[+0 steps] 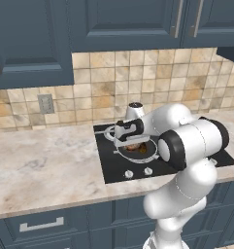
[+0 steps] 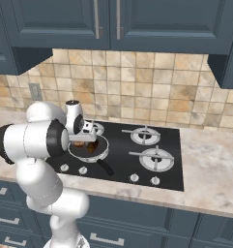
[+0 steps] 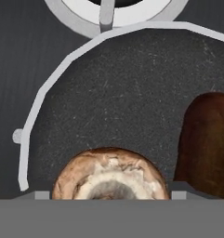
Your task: Put the mushroom and sweet potato in the pan. Then turn on the front left burner and set the heat to medium.
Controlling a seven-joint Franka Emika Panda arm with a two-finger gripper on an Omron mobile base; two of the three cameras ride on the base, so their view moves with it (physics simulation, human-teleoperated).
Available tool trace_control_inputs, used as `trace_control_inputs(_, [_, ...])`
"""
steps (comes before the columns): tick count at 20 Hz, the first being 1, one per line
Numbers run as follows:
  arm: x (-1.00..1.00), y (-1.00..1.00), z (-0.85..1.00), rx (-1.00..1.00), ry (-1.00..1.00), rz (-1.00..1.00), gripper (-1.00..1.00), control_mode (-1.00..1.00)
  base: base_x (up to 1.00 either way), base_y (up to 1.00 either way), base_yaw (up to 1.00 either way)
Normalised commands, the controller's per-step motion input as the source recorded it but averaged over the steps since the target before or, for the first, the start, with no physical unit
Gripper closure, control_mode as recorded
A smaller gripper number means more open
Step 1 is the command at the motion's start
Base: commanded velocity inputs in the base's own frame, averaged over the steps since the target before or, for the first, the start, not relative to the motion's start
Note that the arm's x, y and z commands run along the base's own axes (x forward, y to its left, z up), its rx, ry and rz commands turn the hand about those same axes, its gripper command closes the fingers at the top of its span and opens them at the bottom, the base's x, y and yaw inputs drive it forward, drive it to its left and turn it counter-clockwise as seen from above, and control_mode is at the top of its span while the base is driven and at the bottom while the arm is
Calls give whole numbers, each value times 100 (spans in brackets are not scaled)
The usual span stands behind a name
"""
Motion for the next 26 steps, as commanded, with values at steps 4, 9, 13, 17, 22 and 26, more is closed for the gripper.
trace_control_inputs(4, [0, 0, 0, 0, 0, 0, -100, -100, 0, 0, 0])
trace_control_inputs(9, [-8, 0, 23, 0, -4, 0, -100, -100, 0, 0, 0])
trace_control_inputs(13, [-21, 0, 35, 0, -6, 0, -100, -100, 0, 0, 0])
trace_control_inputs(17, [-46, 2, 14, 0, 0, 0, -100, -100, 0, 0, 0])
trace_control_inputs(22, [-61, 9, 9, 0, -2, 0, -100, -100, 0, 0, 0])
trace_control_inputs(26, [-64, 12, 17, 1, -5, 0, -100, -100, 0, 0, 0])
